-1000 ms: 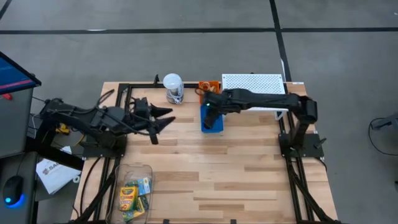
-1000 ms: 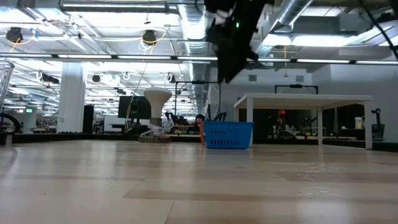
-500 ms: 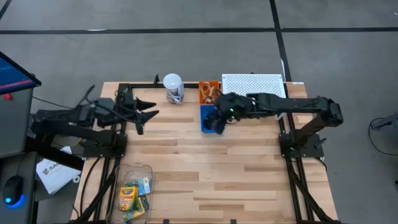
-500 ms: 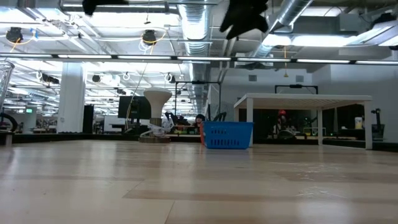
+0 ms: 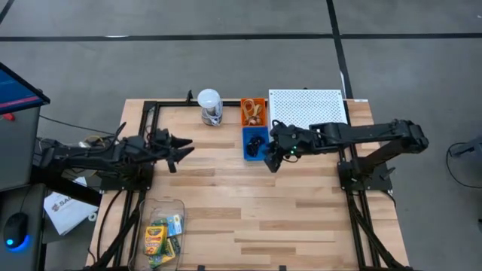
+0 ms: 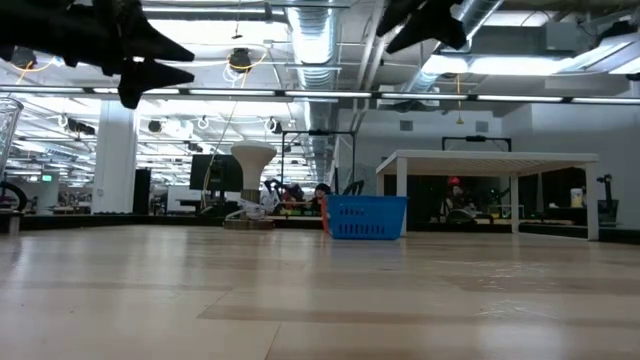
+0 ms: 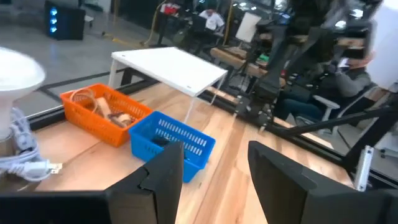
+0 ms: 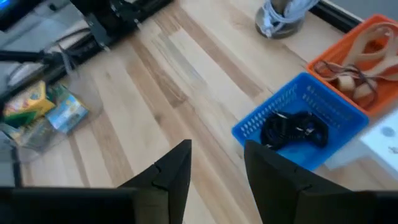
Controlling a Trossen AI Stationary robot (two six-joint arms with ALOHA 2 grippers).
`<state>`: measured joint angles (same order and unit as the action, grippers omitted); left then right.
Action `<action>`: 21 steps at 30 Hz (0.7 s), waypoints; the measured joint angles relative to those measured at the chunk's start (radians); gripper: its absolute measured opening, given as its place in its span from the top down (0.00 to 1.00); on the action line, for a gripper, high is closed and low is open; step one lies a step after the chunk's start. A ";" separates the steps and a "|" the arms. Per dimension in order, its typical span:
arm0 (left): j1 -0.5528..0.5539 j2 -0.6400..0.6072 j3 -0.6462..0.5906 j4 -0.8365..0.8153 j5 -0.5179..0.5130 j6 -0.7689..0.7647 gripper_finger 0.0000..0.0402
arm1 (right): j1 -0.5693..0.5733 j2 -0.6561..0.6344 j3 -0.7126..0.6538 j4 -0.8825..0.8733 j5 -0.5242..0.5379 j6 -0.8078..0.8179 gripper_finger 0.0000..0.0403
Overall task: Pick & Place Office Desk Supplies
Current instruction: Put the transparent bin on the shelf
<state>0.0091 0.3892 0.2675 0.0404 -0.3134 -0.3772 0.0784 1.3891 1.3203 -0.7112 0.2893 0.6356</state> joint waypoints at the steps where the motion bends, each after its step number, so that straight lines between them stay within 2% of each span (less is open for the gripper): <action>1: -0.004 -0.011 -0.009 0.001 -0.001 0.004 0.57 | 0.002 -0.001 -0.002 -0.011 0.000 0.004 0.64; 7: -0.010 -0.077 -0.058 -0.020 -0.029 0.005 0.57 | 0.005 0.004 -0.001 0.014 0.002 0.039 0.66; 11: -0.010 -0.076 -0.063 -0.022 -0.032 -0.003 0.57 | -0.034 0.027 -0.001 0.010 -0.004 0.027 0.66; 16: -0.010 -0.033 -0.020 -0.016 -0.019 0.001 0.57 | -0.136 0.097 0.005 0.042 -0.148 -0.021 0.64; 21: -0.010 -0.009 0.036 -0.016 -0.017 0.004 0.57 | -0.223 0.207 0.081 -0.013 -0.241 -0.092 0.63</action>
<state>-0.0008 0.3806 0.3035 0.0248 -0.3303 -0.3737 -0.1449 1.5963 1.4016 -0.7239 0.0487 0.5435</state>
